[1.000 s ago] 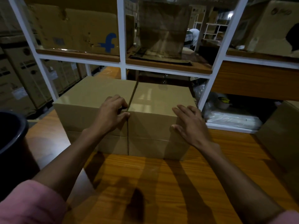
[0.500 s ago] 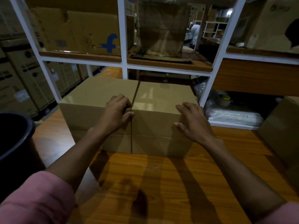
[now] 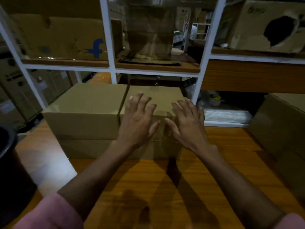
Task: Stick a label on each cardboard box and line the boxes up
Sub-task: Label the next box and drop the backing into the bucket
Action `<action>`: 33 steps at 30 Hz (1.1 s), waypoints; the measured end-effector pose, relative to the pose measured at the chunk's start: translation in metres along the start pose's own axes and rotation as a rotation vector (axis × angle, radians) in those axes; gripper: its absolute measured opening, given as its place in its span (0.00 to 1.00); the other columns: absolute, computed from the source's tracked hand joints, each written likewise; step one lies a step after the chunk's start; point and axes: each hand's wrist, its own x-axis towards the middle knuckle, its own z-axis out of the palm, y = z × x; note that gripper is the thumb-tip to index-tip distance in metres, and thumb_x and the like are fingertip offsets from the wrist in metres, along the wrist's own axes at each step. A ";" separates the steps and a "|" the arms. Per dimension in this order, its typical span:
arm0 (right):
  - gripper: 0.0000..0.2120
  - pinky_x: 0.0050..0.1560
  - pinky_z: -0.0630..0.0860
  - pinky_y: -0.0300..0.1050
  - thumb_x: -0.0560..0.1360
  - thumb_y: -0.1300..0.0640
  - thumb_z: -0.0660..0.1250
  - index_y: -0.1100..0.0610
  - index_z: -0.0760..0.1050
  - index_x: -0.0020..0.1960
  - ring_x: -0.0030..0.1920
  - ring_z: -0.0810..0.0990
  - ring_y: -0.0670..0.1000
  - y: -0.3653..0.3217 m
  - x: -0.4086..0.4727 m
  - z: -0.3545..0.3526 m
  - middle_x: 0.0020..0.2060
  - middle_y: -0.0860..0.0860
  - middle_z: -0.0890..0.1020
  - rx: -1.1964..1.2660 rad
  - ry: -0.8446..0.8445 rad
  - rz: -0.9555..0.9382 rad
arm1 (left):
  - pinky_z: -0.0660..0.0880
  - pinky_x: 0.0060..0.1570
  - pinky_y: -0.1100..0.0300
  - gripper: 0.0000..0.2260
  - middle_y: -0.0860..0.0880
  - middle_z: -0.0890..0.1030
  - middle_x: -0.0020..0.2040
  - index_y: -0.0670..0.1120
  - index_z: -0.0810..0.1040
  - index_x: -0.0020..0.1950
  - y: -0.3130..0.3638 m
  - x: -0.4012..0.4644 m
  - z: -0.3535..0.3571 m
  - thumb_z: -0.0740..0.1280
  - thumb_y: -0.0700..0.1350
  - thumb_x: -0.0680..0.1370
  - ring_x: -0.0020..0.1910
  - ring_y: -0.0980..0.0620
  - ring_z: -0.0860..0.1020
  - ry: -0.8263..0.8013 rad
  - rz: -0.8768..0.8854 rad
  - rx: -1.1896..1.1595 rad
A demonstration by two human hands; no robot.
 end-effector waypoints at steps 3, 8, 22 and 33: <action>0.28 0.74 0.55 0.70 0.82 0.39 0.50 0.50 0.64 0.77 0.80 0.55 0.57 0.019 -0.018 -0.019 0.78 0.52 0.65 -0.008 0.075 0.024 | 0.56 0.76 0.37 0.25 0.40 0.65 0.76 0.45 0.69 0.73 0.059 0.012 0.011 0.62 0.57 0.80 0.79 0.38 0.55 -0.001 0.020 -0.030; 0.27 0.73 0.56 0.71 0.83 0.40 0.49 0.51 0.64 0.78 0.80 0.57 0.57 0.085 -0.054 -0.061 0.78 0.52 0.65 -0.028 0.141 0.095 | 0.51 0.77 0.37 0.27 0.40 0.61 0.78 0.46 0.66 0.76 0.146 0.038 0.021 0.60 0.57 0.80 0.80 0.38 0.52 0.002 0.043 -0.069; 0.25 0.75 0.56 0.68 0.82 0.44 0.54 0.52 0.70 0.74 0.77 0.63 0.56 0.272 -0.153 -0.184 0.74 0.52 0.72 0.004 0.203 0.131 | 0.57 0.74 0.35 0.27 0.40 0.62 0.78 0.46 0.66 0.76 0.413 0.078 0.036 0.54 0.54 0.78 0.79 0.38 0.54 0.011 -0.080 -0.241; 0.26 0.67 0.70 0.61 0.78 0.43 0.53 0.48 0.70 0.72 0.68 0.72 0.57 0.386 -0.200 -0.243 0.69 0.51 0.75 0.058 -0.086 0.233 | 0.57 0.74 0.41 0.27 0.42 0.68 0.74 0.44 0.65 0.75 0.541 0.100 0.049 0.56 0.54 0.79 0.76 0.42 0.60 -0.212 -0.002 -0.346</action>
